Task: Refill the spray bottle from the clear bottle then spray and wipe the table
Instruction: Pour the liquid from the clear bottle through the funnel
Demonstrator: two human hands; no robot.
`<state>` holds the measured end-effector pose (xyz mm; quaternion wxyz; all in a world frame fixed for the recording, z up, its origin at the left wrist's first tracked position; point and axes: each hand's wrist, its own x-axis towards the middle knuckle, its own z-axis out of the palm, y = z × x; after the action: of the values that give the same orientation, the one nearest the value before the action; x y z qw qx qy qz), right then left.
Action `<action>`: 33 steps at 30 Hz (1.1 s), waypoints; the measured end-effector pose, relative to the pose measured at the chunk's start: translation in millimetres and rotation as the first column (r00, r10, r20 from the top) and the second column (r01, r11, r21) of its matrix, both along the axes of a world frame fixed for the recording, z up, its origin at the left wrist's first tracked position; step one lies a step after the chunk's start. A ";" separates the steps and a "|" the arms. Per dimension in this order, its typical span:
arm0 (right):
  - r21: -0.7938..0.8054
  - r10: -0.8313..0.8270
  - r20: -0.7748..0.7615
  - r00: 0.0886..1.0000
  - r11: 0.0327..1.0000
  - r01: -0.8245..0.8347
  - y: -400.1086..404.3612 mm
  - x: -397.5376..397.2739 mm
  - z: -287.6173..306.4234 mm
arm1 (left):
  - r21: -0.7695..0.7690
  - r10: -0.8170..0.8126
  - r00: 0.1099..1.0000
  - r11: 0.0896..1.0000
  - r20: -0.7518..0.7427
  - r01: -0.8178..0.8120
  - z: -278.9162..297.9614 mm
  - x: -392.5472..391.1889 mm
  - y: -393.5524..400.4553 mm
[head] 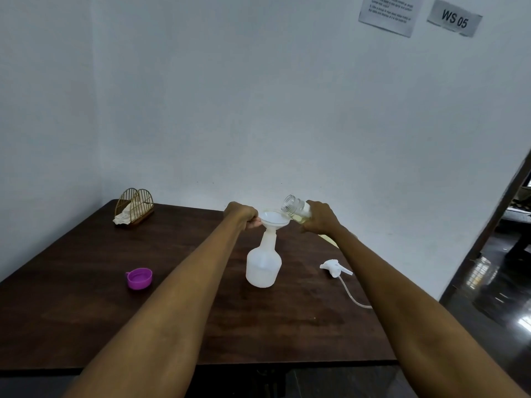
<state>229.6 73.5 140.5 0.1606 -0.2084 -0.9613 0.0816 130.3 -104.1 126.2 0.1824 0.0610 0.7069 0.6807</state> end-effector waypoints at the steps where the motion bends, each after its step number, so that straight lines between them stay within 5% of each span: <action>1: 0.005 0.000 -0.002 1.000 1.000 0.000 0.2 -0.2 0.1 | -0.001 0.001 1.000 1.000 -0.002 -0.001 -0.1 0.2 -0.1; 33: 0.066 0.061 0.048 0.997 0.996 -0.064 -4.2 1.9 7.0 | -0.034 0.041 0.997 0.998 -0.058 -0.043 1.1 13.5 -1.1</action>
<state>231.6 69.3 147.5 0.1430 -0.1744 -0.9730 0.0495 143.8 -105.2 127.3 0.1487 0.0625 0.7248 0.6698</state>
